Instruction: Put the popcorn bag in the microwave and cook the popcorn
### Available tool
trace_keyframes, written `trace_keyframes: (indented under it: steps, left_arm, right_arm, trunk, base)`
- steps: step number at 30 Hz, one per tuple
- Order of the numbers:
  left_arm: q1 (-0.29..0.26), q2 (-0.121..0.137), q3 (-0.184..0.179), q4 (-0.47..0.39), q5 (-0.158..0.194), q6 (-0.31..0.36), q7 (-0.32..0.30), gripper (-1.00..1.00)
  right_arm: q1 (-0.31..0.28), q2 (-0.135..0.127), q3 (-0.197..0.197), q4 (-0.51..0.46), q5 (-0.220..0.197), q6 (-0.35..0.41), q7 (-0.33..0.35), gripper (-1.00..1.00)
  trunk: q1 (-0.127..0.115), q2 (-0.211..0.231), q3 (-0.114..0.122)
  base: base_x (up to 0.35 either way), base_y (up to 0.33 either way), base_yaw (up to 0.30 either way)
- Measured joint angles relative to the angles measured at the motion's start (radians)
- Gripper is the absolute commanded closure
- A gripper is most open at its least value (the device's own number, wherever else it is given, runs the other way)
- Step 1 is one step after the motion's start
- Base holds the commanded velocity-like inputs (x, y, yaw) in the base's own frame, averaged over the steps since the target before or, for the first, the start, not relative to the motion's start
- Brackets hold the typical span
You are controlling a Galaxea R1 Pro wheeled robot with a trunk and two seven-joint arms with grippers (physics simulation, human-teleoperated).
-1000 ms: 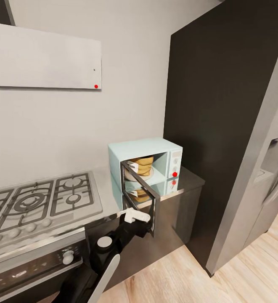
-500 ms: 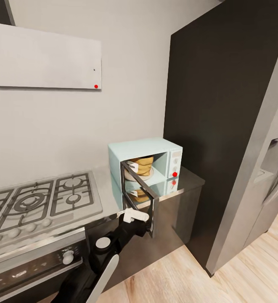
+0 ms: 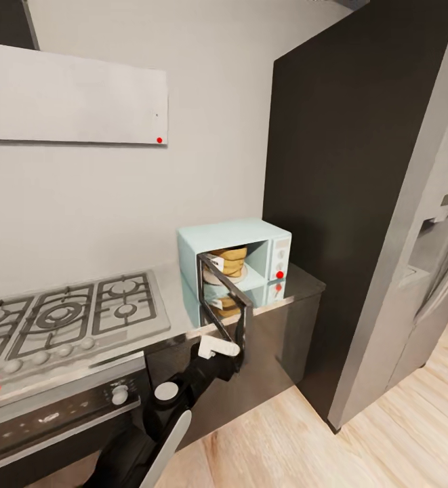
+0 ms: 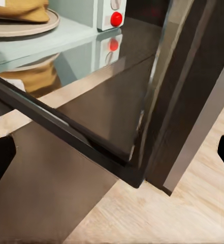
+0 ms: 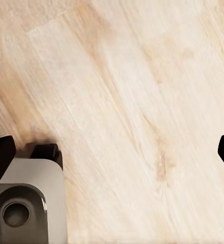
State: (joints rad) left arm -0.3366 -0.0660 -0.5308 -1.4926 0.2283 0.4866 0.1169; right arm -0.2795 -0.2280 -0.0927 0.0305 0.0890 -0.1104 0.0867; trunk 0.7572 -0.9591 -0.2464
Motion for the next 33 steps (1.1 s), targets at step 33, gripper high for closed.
trace_keyframes:
  steps: [33]
  left_arm:
    - [0.0, -0.002, 0.13, 0.009, -0.002, -0.075, 0.003, -1.0]
  right_arm:
    - [0.0, 0.0, 0.0, 0.0, 0.0, 0.001, 0.001, -1.0]
  trunk:
    - [-0.001, 0.0, 0.0]
  base:
    - [0.055, 0.0, 0.0]
